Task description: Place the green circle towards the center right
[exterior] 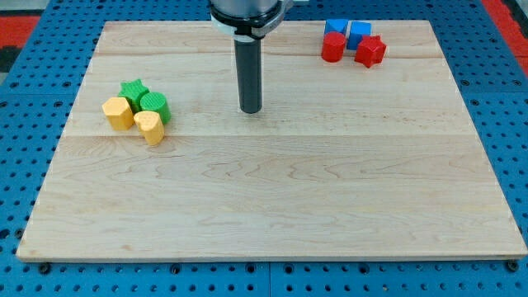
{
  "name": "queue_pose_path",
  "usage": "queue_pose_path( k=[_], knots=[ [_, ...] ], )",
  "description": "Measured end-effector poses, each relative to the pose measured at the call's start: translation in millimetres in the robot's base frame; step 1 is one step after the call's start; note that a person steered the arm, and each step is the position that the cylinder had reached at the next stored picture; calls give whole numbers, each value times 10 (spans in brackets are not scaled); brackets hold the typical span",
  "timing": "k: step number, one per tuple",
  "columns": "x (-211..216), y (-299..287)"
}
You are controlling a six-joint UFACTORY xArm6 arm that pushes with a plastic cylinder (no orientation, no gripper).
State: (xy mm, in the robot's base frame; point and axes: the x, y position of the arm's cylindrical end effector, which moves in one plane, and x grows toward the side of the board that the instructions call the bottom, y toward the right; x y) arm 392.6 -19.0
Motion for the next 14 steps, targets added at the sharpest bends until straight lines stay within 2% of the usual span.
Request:
queue_pose_path(
  k=[2, 3, 5, 6, 7, 8, 10, 12, 14],
  knots=[
    [35, 275],
    [265, 511],
    [838, 430],
    [1225, -204],
    [1392, -939],
    [1401, -1717],
    [1159, -2840],
    [826, -2854],
    [725, -2771]
  ],
)
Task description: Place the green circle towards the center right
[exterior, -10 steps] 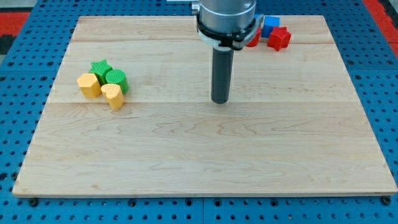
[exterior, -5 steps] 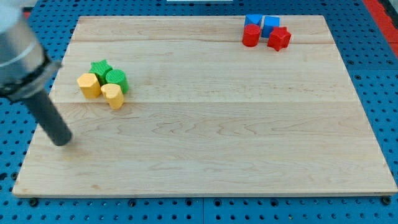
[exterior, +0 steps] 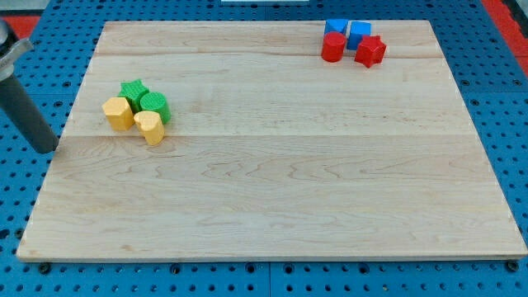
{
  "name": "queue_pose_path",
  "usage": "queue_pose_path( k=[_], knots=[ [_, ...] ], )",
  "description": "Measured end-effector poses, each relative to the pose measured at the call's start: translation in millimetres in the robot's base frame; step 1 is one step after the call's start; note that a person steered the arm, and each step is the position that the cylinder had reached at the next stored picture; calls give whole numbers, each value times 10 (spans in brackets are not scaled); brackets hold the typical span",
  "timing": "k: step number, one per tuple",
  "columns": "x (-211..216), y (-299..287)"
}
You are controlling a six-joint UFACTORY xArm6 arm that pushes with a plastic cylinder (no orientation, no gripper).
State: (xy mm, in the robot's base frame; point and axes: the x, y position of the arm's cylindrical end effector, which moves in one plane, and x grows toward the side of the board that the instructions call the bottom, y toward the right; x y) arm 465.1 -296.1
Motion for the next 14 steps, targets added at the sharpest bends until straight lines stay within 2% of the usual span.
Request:
queue_pose_path(
  k=[1, 3, 6, 8, 10, 12, 14],
  knots=[
    [-13, 44],
    [-310, -20],
    [-697, 1433],
    [-726, 2584],
    [-857, 2705],
    [-888, 3424],
    [-911, 3374]
  ],
)
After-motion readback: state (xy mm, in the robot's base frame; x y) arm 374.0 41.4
